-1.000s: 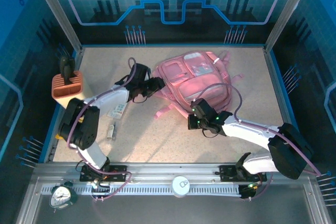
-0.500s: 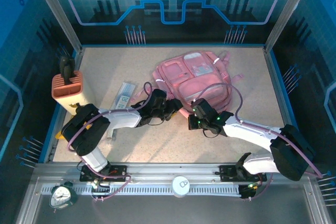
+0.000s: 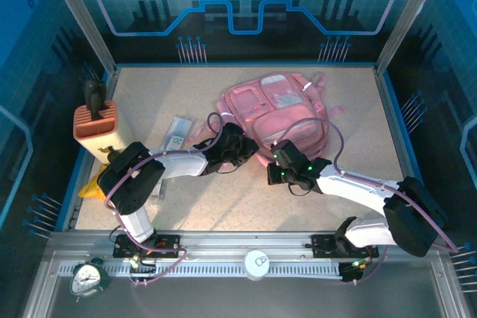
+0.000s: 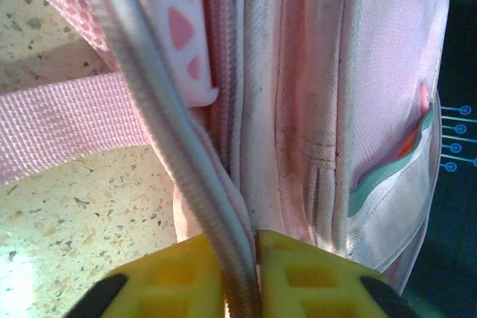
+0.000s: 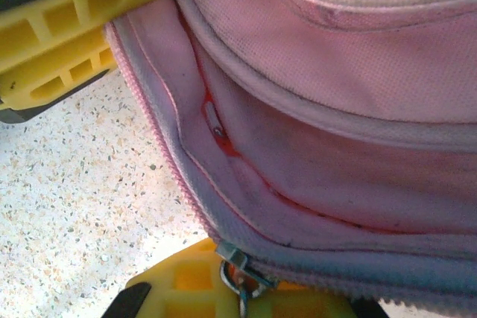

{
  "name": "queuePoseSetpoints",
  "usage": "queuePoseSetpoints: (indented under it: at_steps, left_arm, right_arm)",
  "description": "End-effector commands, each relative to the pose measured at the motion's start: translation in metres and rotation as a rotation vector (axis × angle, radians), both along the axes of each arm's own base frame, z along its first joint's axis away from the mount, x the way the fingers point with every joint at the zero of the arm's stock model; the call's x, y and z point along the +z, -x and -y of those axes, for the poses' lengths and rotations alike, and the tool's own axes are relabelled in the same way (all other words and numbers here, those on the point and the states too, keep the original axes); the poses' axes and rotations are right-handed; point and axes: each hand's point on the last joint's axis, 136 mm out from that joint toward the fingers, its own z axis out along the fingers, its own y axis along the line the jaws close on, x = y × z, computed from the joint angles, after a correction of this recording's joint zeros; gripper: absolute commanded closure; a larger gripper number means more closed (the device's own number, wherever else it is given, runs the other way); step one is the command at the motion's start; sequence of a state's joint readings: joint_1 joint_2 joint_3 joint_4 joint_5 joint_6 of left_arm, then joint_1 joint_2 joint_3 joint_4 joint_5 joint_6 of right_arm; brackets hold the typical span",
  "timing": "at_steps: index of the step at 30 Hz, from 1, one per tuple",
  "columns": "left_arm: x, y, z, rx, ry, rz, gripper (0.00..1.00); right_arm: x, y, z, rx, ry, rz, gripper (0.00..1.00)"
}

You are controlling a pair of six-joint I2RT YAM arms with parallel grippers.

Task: Pack the student bag

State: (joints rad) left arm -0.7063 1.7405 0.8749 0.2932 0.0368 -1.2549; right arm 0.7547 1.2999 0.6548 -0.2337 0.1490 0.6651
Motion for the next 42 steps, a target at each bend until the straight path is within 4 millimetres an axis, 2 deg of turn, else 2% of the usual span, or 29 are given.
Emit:
queuePoseSetpoints:
  at_steps: [1, 2, 5, 8, 14, 16, 18, 21, 24, 26, 27, 31, 32, 37, 40, 42]
  left_arm:
    - [0.010, -0.013, -0.002, 0.007, -0.029, 0.058, 0.95]
    - [0.013, -0.015, -0.003, 0.001, -0.037, 0.067, 0.99]
    - [0.019, -0.016, -0.010, -0.012, -0.078, 0.093, 1.00]
    - [0.023, -0.022, -0.028, -0.010, -0.100, 0.107, 1.00]
    - [0.035, -0.051, -0.072, -0.041, -0.135, 0.115, 1.00]
    - [0.039, -0.059, -0.078, -0.070, -0.164, 0.116, 1.00]
    - [0.043, -0.068, -0.071, -0.129, -0.124, 0.112, 1.00]
    - [0.051, -0.080, -0.062, -0.152, -0.089, 0.143, 1.00]
    - [0.053, -0.097, -0.069, -0.151, -0.162, 0.149, 1.00]
    - [0.050, -0.103, -0.075, -0.163, -0.166, 0.106, 1.00]
    - [0.052, -0.102, -0.077, -0.162, -0.152, 0.099, 1.00]
    - [0.060, -0.082, -0.088, -0.146, -0.147, 0.137, 0.66]
    - [0.058, -0.074, -0.091, -0.143, -0.151, 0.122, 0.61]
    - [0.048, -0.031, -0.100, -0.071, -0.056, 0.083, 0.51]
    - [0.041, -0.007, -0.085, -0.074, -0.023, 0.053, 0.47]
    - [0.032, 0.008, -0.072, -0.060, -0.015, 0.013, 0.38]
  right_arm:
    - [0.008, 0.002, -0.007, 0.036, 0.001, 0.010, 1.00]
    - [0.008, 0.002, -0.005, 0.029, 0.010, 0.007, 1.00]
    - [0.007, 0.003, 0.003, 0.014, 0.037, 0.007, 1.00]
    - [0.006, 0.008, 0.015, -0.017, 0.044, -0.012, 1.00]
    - [0.001, 0.022, 0.045, -0.073, 0.060, -0.034, 1.00]
    - [0.000, 0.025, 0.049, -0.077, 0.062, -0.032, 1.00]
    - [0.002, 0.024, 0.037, -0.011, 0.040, -0.016, 1.00]
    - [0.012, 0.025, 0.001, 0.110, 0.039, 0.015, 1.00]
    - [0.018, 0.020, -0.035, 0.187, 0.015, 0.029, 1.00]
    - [0.021, 0.015, -0.049, 0.202, -0.006, 0.037, 1.00]
    - [0.024, 0.011, -0.054, 0.202, -0.014, 0.044, 1.00]
    - [0.022, 0.006, -0.053, 0.188, -0.010, 0.062, 1.00]
    - [0.019, 0.006, -0.051, 0.180, -0.002, 0.057, 1.00]
    - [0.007, 0.018, -0.051, 0.211, 0.008, 0.024, 1.00]
    - [0.003, 0.018, -0.049, 0.200, 0.015, 0.019, 1.00]
    - [0.003, 0.019, -0.050, 0.200, 0.013, 0.013, 1.00]
